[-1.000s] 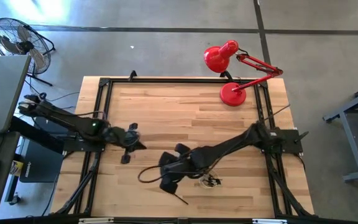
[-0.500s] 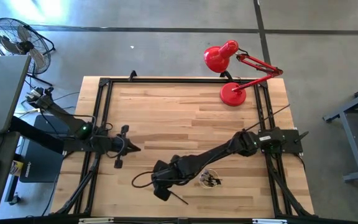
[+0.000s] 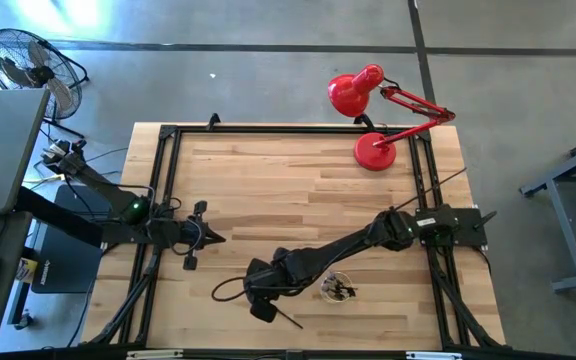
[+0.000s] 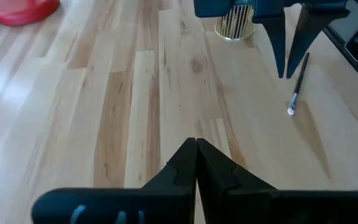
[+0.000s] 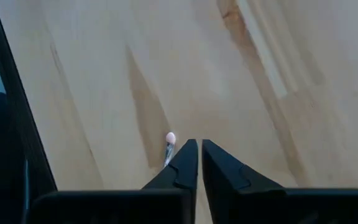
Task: Pick & Place Makeup Brushes
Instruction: Put the eyeshadow brush into the gold makeup holder
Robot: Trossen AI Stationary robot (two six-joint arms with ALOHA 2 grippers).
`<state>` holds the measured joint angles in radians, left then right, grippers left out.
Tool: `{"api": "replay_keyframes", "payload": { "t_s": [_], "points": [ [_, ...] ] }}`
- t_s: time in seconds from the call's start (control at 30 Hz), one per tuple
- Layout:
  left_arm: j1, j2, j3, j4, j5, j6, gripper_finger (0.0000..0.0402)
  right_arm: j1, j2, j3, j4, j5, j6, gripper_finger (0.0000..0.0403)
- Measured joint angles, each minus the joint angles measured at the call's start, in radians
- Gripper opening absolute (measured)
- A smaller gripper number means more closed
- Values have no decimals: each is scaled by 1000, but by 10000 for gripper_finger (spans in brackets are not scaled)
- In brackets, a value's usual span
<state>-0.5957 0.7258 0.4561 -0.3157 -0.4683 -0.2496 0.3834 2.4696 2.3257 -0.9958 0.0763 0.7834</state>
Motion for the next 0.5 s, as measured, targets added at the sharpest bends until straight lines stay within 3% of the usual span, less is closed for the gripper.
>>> {"api": "replay_keyframes", "payload": {
  "t_s": [0.3, 0.5],
  "points": [
    [0, 0, 0, -10, 8, -37, 1, 10, 63, 0, 56, -26, 1, 92],
    [0, 0, 0, -10, 9, -46, 1, 11, 95, -1, 88, -38, 0, 112]
  ]
}}
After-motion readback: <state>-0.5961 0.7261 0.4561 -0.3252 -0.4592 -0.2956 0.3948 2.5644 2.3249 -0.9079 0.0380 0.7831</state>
